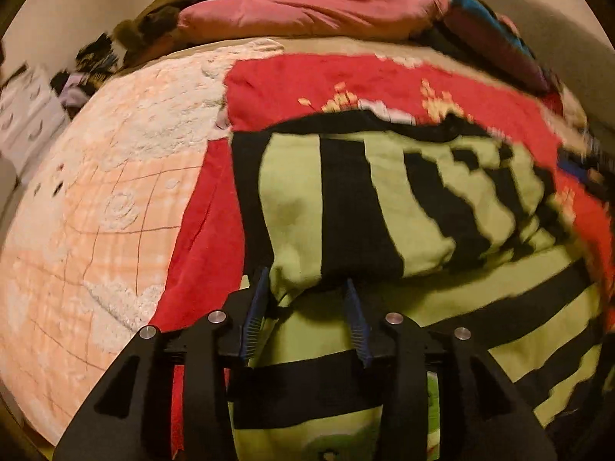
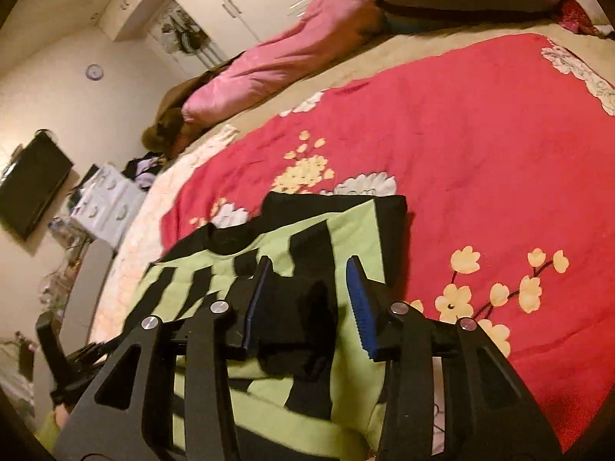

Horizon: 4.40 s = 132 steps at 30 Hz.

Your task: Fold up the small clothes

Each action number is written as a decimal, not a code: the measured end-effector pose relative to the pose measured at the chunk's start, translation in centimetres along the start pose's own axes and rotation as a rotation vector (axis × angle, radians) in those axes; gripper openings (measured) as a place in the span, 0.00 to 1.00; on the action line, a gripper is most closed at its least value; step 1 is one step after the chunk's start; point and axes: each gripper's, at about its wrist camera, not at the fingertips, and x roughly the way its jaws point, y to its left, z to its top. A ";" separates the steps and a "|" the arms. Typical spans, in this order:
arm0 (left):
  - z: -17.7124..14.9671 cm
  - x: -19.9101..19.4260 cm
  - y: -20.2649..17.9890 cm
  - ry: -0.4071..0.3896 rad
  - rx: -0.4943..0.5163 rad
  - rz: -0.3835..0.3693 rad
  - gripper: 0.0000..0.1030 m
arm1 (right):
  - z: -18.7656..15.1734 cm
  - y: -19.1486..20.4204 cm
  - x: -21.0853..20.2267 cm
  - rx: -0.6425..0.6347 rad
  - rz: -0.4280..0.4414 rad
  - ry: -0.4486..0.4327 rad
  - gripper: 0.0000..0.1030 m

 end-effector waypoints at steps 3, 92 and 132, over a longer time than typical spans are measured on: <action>0.5 -1.1 0.6 -0.029 -0.085 -0.054 0.38 | -0.2 0.9 0.2 -0.075 0.033 0.074 0.49; 4.5 6.5 -6.3 0.060 -0.018 -0.096 0.68 | -2.7 6.1 3.0 -0.346 0.023 0.163 0.65; 2.7 -0.8 -1.2 -0.051 -0.089 -0.019 0.96 | -2.5 6.4 0.9 -0.360 -0.062 0.059 0.91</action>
